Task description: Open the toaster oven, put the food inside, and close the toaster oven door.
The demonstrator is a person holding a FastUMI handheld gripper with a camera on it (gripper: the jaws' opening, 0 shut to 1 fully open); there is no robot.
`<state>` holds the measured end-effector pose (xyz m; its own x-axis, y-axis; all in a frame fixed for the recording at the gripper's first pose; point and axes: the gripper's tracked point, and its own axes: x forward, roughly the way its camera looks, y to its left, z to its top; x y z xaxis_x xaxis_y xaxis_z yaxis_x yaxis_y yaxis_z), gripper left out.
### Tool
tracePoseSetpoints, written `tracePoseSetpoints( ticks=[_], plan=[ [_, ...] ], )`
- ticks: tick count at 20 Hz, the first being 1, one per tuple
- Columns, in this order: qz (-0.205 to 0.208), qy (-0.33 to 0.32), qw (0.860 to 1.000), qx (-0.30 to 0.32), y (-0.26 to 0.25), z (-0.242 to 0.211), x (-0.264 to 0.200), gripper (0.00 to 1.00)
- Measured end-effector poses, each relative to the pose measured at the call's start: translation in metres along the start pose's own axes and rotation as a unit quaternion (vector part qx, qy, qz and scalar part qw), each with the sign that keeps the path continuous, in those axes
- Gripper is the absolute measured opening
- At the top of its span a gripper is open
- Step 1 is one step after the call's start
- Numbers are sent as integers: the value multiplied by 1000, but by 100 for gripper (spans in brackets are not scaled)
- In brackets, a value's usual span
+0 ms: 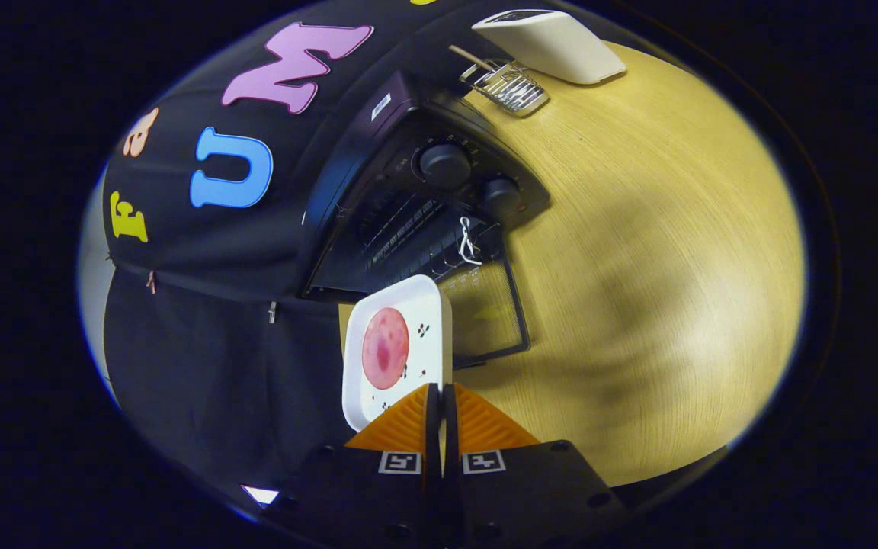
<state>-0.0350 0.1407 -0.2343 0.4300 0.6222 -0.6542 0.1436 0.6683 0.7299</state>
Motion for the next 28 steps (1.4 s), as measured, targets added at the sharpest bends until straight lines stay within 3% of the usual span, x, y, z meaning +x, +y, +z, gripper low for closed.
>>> tracePoseSetpoints(
  ticks=[12, 16, 20, 28],
  plan=[
    [-6, -89, 995, 52, 25, 35, 73, 5],
    [3, -146, 986, 84, 33, 67, 85, 5],
    [-19, -216, 970, 111, 28, 100, 91, 5],
    [-19, -240, 955, 173, 32, 113, 129, 5]
  ],
)
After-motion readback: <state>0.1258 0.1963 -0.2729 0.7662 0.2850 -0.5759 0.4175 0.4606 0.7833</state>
